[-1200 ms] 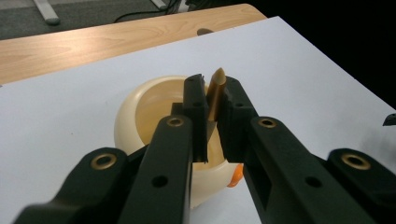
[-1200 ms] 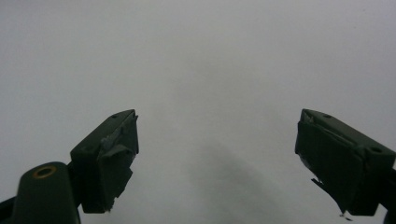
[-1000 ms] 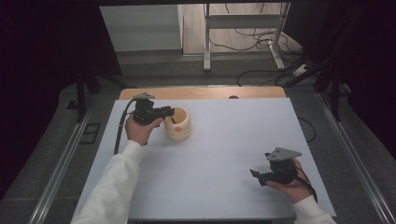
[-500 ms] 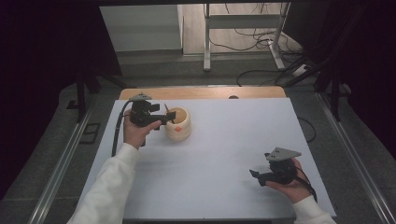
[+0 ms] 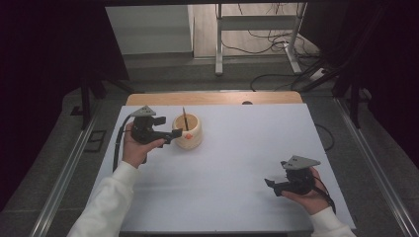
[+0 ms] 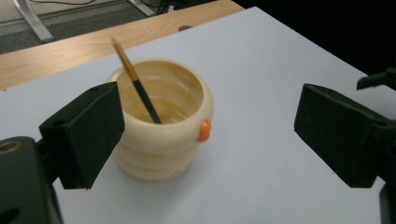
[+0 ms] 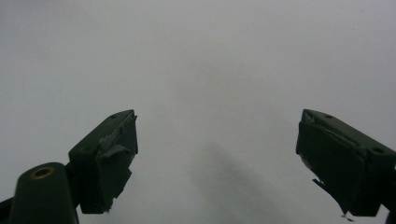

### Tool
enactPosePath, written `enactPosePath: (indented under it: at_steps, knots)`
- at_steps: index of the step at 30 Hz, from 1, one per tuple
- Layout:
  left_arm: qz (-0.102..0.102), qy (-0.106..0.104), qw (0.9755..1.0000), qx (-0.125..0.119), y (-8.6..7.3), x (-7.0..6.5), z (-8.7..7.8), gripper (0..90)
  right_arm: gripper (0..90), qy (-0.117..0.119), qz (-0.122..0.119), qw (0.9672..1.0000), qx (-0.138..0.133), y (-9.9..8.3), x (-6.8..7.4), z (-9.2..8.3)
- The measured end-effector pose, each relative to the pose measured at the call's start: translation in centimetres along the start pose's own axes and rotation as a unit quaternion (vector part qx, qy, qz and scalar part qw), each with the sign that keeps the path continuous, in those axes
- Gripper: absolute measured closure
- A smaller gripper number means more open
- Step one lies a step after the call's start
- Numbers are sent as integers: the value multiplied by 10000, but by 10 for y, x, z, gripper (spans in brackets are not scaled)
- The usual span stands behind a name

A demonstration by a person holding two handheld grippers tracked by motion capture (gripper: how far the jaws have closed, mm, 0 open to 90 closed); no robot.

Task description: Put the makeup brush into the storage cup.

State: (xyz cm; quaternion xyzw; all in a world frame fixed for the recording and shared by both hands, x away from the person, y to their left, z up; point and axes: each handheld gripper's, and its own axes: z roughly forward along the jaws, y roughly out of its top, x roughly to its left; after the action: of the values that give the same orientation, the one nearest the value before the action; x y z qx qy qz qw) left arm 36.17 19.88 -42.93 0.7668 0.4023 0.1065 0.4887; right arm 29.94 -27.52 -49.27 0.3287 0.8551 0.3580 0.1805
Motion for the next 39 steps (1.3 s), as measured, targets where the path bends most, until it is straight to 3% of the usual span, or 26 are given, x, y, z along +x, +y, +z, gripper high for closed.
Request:
enactPosePath:
  at_steps: [7, 14, 25, 36, 39]
  knots:
    - [129, 105, 9998, 91, -17, -7, -8, 88, 116, -22, 89, 9999, -46, 1, -1, -2]
    - [102, 86, 9998, 171, -38, -14, -15, 86, 86, -70, 290, 9994, -147, 1, -4, -4]
    - [286, 256, 9988, 307, -62, -20, -26, 87, 78, -51, 332, 9993, -183, 1, -5, -4]
    - [9, 435, 9984, 370, -92, -15, -35, 94, 77, -40, 397, 9990, -218, 0, -6, -4]
    - [29, 477, 9976, 491, -102, -16, -36, 94, 77, -42, 398, 9990, -218, -1, -8, -5]
